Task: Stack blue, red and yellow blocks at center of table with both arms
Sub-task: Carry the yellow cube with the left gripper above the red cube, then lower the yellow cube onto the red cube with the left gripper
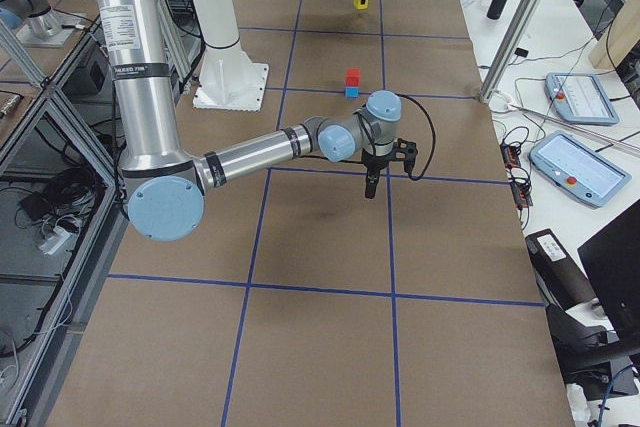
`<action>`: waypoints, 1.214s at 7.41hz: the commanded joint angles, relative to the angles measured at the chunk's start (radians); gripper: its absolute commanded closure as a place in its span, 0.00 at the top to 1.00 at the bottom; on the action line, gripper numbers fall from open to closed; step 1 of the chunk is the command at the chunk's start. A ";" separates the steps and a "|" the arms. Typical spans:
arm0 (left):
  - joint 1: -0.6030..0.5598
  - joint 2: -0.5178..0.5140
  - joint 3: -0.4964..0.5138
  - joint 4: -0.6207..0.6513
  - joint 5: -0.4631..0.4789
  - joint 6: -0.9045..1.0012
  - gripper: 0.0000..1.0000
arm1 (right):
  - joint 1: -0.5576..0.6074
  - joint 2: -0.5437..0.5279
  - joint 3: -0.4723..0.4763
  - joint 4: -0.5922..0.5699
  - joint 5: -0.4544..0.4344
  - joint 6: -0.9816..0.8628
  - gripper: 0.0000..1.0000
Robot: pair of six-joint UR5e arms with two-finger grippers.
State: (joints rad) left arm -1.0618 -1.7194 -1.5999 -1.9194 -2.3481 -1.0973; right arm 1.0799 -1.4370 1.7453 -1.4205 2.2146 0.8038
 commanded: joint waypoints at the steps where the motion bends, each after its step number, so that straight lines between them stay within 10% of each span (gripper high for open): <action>1: 0.015 -0.202 -0.191 0.291 -0.002 0.010 0.00 | 0.000 -0.002 0.000 0.000 0.000 -0.002 1.00; 5: 0.353 -0.586 -0.200 0.564 0.281 0.002 0.00 | 0.000 0.000 -0.007 0.000 -0.003 -0.003 1.00; 9: 0.454 -0.871 0.131 0.563 0.355 -0.045 0.00 | 0.000 0.000 -0.012 0.000 -0.009 -0.003 1.00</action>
State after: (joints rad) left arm -0.6264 -2.5259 -1.5512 -1.3555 -2.0017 -1.1389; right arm 1.0799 -1.4364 1.7343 -1.4205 2.2064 0.8007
